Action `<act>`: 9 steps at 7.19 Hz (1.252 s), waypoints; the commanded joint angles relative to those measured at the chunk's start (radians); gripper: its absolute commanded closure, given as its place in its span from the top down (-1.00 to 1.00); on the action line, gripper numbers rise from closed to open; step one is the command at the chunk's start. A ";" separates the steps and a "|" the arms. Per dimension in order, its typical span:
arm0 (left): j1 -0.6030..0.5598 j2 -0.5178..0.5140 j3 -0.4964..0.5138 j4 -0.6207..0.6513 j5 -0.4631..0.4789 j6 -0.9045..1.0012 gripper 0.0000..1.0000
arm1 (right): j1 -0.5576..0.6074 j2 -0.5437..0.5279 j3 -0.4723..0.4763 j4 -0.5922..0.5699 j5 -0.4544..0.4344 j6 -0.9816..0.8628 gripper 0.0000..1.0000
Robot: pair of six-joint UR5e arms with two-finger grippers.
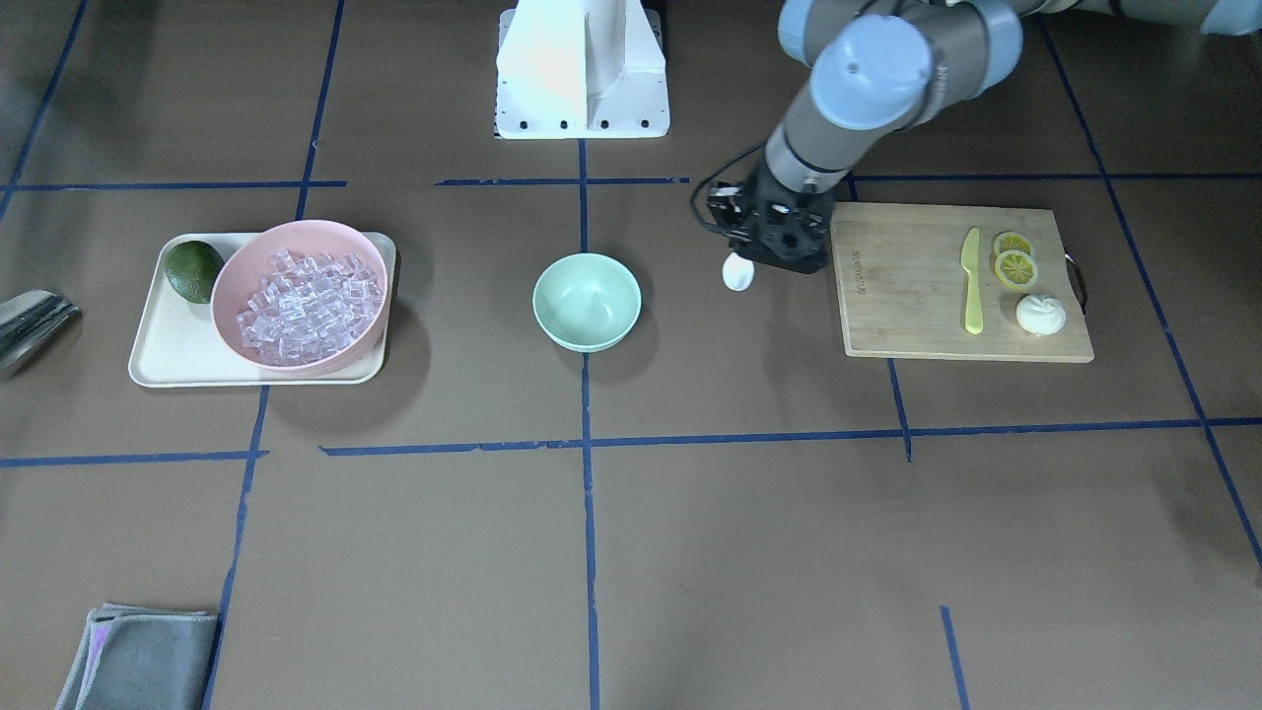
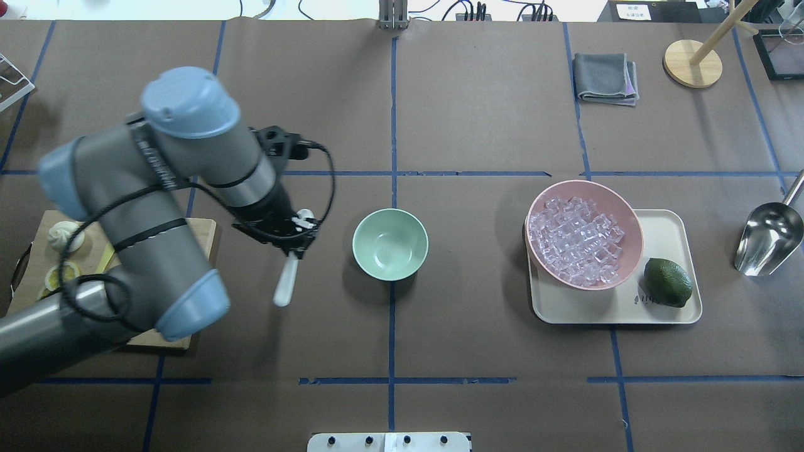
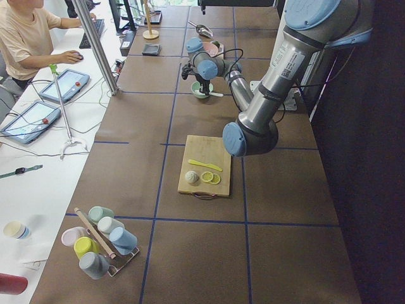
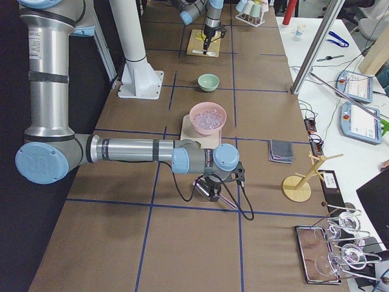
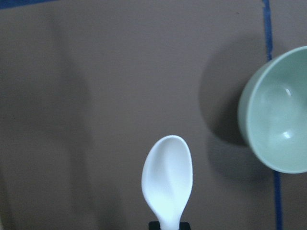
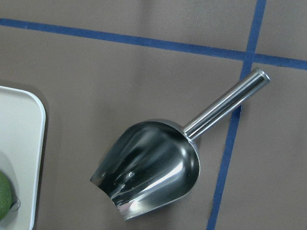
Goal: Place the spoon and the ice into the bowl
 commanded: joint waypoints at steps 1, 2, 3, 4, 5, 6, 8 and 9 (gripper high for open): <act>0.057 -0.185 0.224 -0.068 0.013 -0.046 -0.97 | -0.003 0.002 -0.001 0.000 0.013 -0.003 0.99; 0.063 -0.196 0.284 -0.141 0.016 -0.047 -0.94 | -0.005 0.000 -0.001 0.000 0.013 -0.001 0.99; 0.065 -0.225 0.344 -0.189 0.021 -0.047 -0.85 | -0.008 0.000 -0.001 0.000 0.014 -0.001 0.99; 0.065 -0.231 0.345 -0.191 0.021 -0.046 -0.66 | -0.010 0.000 -0.001 0.000 0.011 -0.003 0.99; 0.065 -0.230 0.345 -0.193 0.022 -0.041 -0.16 | -0.011 0.002 -0.001 0.000 0.011 -0.003 0.99; 0.060 -0.228 0.345 -0.191 0.022 -0.041 0.41 | -0.019 0.002 0.000 0.000 0.013 -0.001 0.99; 0.056 -0.190 0.307 -0.188 0.022 -0.047 0.43 | -0.022 0.011 -0.001 0.000 0.011 -0.001 0.99; 0.045 -0.161 0.255 -0.186 0.021 -0.049 0.44 | -0.031 0.017 0.005 0.011 0.011 0.000 0.99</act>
